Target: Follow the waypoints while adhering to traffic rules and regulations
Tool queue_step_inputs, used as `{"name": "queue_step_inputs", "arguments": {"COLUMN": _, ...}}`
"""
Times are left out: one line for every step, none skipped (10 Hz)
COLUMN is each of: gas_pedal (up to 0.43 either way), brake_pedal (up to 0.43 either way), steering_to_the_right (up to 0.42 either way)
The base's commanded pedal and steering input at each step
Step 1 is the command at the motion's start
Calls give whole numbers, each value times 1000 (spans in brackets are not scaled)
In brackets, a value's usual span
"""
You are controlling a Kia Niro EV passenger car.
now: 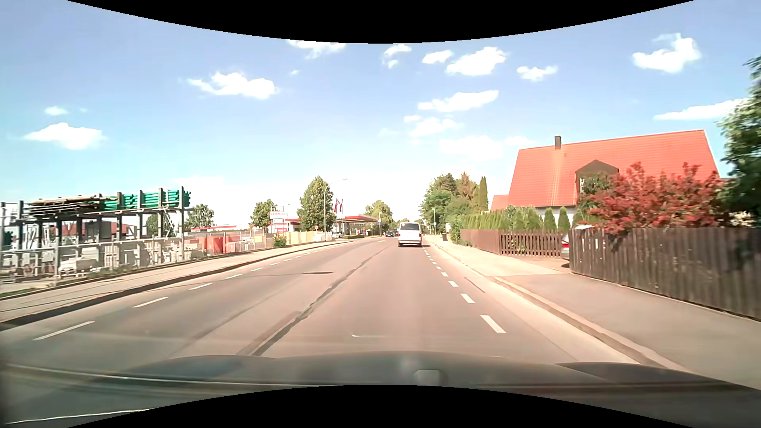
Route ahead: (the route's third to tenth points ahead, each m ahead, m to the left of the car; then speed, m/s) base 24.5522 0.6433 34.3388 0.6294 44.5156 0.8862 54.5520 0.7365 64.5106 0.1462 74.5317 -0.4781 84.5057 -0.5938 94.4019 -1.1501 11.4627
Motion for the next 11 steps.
{"name": "queue_step_inputs", "arguments": {"gas_pedal": 79, "brake_pedal": 6, "steering_to_the_right": 8}}
{"name": "queue_step_inputs", "arguments": {"gas_pedal": 79, "brake_pedal": 6, "steering_to_the_right": 8}}
{"name": "queue_step_inputs", "arguments": {"gas_pedal": 79, "brake_pedal": 6, "steering_to_the_right": 7}}
{"name": "queue_step_inputs", "arguments": {"gas_pedal": 79, "brake_pedal": 6, "steering_to_the_right": 7}}
{"name": "queue_step_inputs", "arguments": {"gas_pedal": 79, "brake_pedal": 6, "steering_to_the_right": 7}}
{"name": "queue_step_inputs", "arguments": {"gas_pedal": 67, "brake_pedal": 6, "steering_to_the_right": 7}}
{"name": "queue_step_inputs", "arguments": {"gas_pedal": 59, "brake_pedal": 6, "steering_to_the_right": 7}}
{"name": "queue_step_inputs", "arguments": {"gas_pedal": 59, "brake_pedal": 6, "steering_to_the_right": 7}}
{"name": "queue_step_inputs", "arguments": {"gas_pedal": 59, "brake_pedal": 6, "steering_to_the_right": 7}}
{"name": "queue_step_inputs", "arguments": {"gas_pedal": 59, "brake_pedal": 6, "steering_to_the_right": 6}}
{"name": "queue_step_inputs", "arguments": {"gas_pedal": 59, "brake_pedal": 6, "steering_to_the_right": 5}}
